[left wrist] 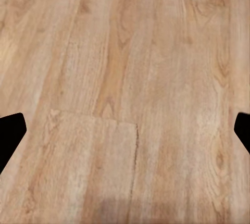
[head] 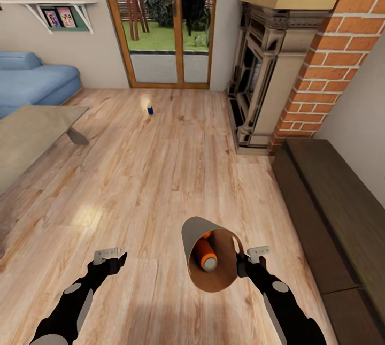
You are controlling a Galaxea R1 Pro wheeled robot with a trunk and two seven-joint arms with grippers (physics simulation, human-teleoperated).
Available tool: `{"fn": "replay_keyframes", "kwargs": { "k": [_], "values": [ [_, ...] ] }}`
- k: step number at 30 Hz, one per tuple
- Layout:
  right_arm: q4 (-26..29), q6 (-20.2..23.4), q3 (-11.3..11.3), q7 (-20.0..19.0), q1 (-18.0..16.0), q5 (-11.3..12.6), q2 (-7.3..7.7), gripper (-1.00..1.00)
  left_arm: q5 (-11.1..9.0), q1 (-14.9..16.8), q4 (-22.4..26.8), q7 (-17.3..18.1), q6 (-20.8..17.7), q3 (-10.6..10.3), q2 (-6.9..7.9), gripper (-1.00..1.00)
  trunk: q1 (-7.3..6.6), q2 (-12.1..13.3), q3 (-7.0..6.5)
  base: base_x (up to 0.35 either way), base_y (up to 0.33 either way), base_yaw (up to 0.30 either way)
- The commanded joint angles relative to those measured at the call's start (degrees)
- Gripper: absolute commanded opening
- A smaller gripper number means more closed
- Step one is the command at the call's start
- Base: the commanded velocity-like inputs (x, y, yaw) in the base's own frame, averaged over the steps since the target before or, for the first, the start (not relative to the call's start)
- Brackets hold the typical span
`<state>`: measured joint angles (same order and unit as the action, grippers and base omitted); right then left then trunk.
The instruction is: Put the three can of soda from the living room inside the tash can in the kitchen.
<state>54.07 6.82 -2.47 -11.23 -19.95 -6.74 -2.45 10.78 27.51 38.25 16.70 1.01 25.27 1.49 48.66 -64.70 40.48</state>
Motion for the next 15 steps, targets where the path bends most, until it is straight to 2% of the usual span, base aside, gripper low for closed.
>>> {"fn": "replay_keyframes", "kwargs": {
  "k": [1,8,15],
  "values": [
    [0.1,0.0,0.0,-0.4,0.0,0.4,-0.01,-1.0,0.0,0.0,0.0,0.0,0.0,0.0,0.0,1.0,-0.23,0.4,-0.28,0.0,0.0,0.064],
    [0.1,0.0,0.0,-0.4,0.0,0.4,-0.01,-1.0,0.0,0.0,0.0,0.0,0.0,0.0,0.0,1.0,-1.76,3.2,-2.14,0.0,0.0,0.019],
    [-0.3,-1.8,0.0,-0.4,0.0,0.4,-0.01,-1.0,0.0,0.0,0.0,0.0,-0.1,0.0,0.0,1.0,-3.3,6.0,-4.01,0.0,0.0,0.001]
  ]
}}
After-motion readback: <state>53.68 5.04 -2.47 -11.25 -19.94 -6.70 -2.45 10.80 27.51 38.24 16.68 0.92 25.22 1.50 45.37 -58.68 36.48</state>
